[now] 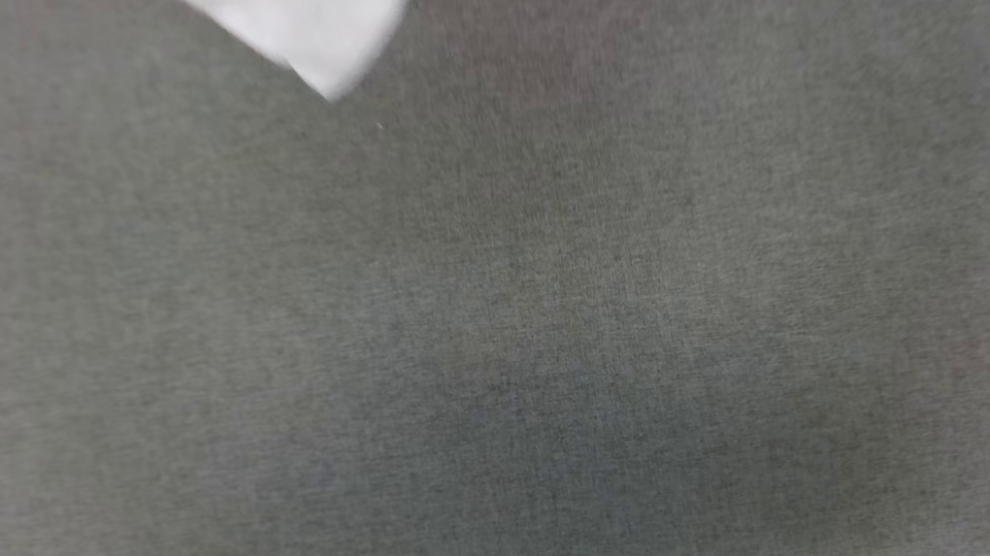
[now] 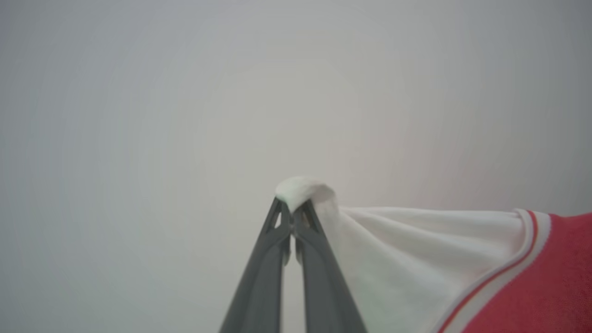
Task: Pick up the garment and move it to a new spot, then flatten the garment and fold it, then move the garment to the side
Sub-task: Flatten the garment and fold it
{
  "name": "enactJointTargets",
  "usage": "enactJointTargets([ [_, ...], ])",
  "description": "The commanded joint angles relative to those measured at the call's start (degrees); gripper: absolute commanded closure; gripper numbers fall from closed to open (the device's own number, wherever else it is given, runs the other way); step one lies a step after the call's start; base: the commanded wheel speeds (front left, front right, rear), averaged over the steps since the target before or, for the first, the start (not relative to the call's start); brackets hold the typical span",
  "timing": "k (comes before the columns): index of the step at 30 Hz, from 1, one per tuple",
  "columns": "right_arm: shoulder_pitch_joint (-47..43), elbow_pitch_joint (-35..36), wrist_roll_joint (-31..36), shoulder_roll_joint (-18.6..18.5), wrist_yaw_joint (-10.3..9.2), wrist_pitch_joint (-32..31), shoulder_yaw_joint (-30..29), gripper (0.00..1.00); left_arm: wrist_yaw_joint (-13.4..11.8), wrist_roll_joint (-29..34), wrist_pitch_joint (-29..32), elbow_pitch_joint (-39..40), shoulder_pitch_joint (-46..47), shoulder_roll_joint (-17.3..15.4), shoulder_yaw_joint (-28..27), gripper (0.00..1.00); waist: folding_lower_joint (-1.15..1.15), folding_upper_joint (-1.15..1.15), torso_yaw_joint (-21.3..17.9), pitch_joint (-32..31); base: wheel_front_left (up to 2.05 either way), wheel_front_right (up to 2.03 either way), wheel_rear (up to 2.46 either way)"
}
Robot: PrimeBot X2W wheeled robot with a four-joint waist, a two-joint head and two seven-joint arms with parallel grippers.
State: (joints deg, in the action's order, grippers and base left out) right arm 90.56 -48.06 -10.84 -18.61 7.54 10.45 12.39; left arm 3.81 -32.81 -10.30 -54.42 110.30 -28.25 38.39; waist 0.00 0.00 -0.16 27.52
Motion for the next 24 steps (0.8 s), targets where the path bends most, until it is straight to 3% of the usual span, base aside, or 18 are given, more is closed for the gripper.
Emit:
enactJointTargets([
  [1,1.9,-0.63,3.12,0.27,-0.11,2.06,-1.77,1.0,-0.9,0.86,-1.99,-0.91,2.44,0.45,-0.38,1.0,0.0,0.0,-0.77,6.86,0.0,0.0,0.0],
  [3,2.87,-0.9,7.1,1.12,-0.11,3.73,-3.52,1.0,-1.32,1.61,-3.89,-1.3,4.98,1.04,-0.89,1.0,0.0,0.0,-0.35,8.35,0.0,0.0,0.0],
  [7,2.16,-0.21,12.68,2.18,-0.11,4.64,-4.69,1.0,0.22,2.3,-4.85,-0.31,6.03,1.91,-1.74,1.0,0.0,0.0,0.77,10.14,0.0,0.0,0.0],
  [10,-0.07,-0.24,13.44,2.52,-0.11,4.72,-4.34,1.0,1.41,2.58,-4.87,1.32,2.74,1.89,-2.21,1.0,0.0,0.0,1.64,10.05,0.0,0.0,0.0],
  [18,-10.16,-2.69,6.46,1.33,-0.11,4.73,1.11,1.0,3.48,-1.87,-1.78,0.27,-11.94,2.87,1.09,1.0,0.0,0.0,3.54,4.37,0.0,0.0,0.0],
  [24,-20.31,-1.34,-3.82,-0.97,-0.11,0.96,8.32,1.0,3.63,-6.0,5.16,5.7,-25.71,0.29,5.47,1.0,0.0,0.0,3.94,-2.4,0.0,0.0,0.0],
])
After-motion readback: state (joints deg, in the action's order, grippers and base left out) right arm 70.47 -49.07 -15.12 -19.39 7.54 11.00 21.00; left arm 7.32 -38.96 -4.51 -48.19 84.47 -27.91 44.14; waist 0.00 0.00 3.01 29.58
